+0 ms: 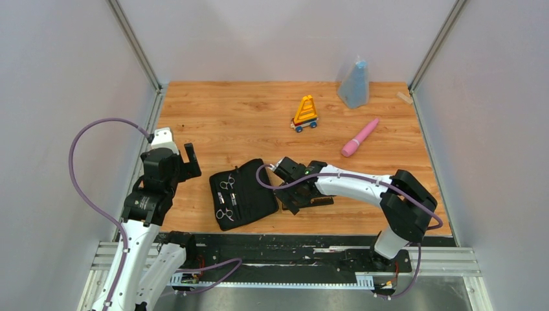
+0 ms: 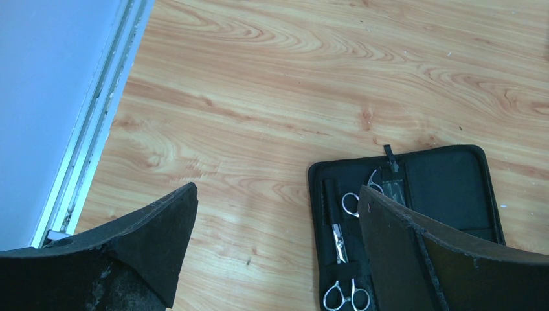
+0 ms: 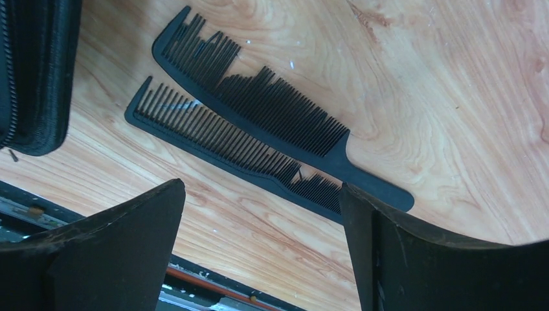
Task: Sort the hair-cutting tools
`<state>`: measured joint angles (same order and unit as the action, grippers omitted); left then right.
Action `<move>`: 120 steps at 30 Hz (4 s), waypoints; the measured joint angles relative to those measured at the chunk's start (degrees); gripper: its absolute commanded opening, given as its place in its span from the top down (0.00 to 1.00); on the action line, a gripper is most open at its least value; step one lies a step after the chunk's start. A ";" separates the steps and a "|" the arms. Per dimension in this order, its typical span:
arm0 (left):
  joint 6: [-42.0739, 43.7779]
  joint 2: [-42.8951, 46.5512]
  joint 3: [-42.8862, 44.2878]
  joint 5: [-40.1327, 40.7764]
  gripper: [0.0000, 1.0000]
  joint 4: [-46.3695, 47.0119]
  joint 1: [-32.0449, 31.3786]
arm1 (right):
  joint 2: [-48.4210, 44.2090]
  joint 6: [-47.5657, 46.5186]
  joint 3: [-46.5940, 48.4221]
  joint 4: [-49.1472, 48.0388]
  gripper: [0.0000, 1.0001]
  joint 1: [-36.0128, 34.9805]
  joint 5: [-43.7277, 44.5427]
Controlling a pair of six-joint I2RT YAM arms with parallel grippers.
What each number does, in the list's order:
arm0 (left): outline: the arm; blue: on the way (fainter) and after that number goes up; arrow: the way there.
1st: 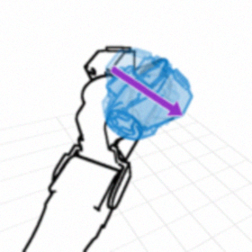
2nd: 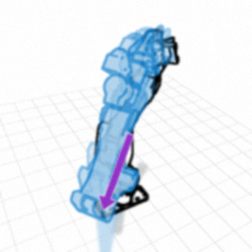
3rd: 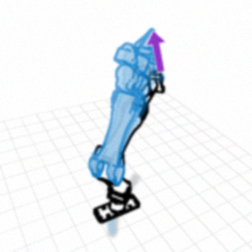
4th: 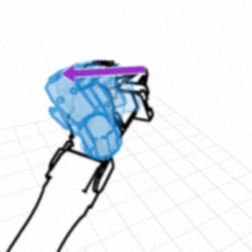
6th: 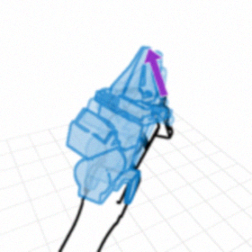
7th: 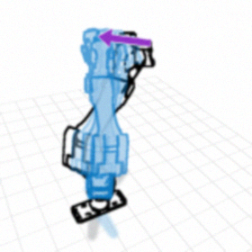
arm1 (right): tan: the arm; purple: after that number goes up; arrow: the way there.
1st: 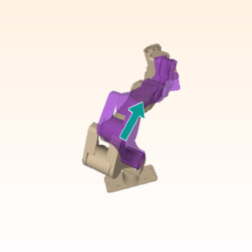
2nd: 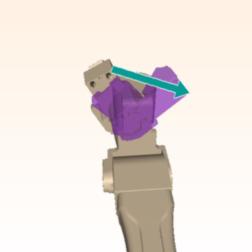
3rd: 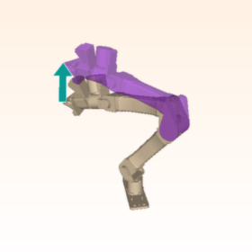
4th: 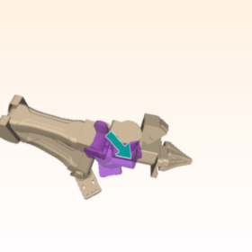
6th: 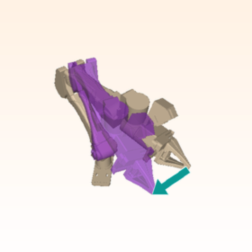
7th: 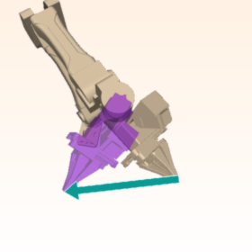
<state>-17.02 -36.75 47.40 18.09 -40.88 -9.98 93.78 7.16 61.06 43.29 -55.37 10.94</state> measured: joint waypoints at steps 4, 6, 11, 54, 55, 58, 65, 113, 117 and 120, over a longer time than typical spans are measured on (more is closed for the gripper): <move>0.04 0.00 0.00 -0.02 0.00 -0.02 0.00 | 0.46 -1.68 -0.48 -1.03 0.08 0.07 -0.48; 0.04 0.00 0.00 -0.02 0.00 0.00 0.00 | 1.33 -2.40 -0.48 -1.62 0.08 0.07 -0.63; 0.04 0.00 0.00 -0.04 0.00 0.00 0.00 | 3.23 -3.89 -1.16 -2.64 0.07 0.09 -0.61; 0.52 -0.76 -0.02 -0.17 0.00 0.00 0.00 | 6.49 7.72 3.80 -4.79 0.38 19.98 -6.73; 0.52 -0.76 -0.02 -0.17 0.00 0.00 0.00 | 6.67 7.41 4.26 -5.01 0.38 20.57 -7.26; 0.55 -0.76 -0.02 -0.17 0.00 0.00 0.00 | 7.63 6.40 5.38 -5.86 0.38 21.70 -8.31; 0.66 -0.76 -0.02 -0.20 0.00 0.00 0.00 | 10.51 4.90 6.19 -6.47 0.39 22.18 -9.40; 0.63 -0.96 -0.04 -2.08 0.00 -0.02 0.00 | 4.70 6.91 8.07 1.22 0.79 17.59 -8.33; -0.44 -1.81 -0.04 -5.62 0.00 -0.02 0.00 | 3.23 7.34 9.77 2.01 0.79 16.76 -8.35; -2.38 -3.39 -0.04 -10.08 0.00 0.02 0.00 | 2.29 7.82 11.15 2.36 0.80 15.47 -8.33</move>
<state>-19.40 -40.14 47.35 8.01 -40.86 -9.98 96.07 14.98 72.20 45.65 -39.90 2.61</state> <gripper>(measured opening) 0.998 0.320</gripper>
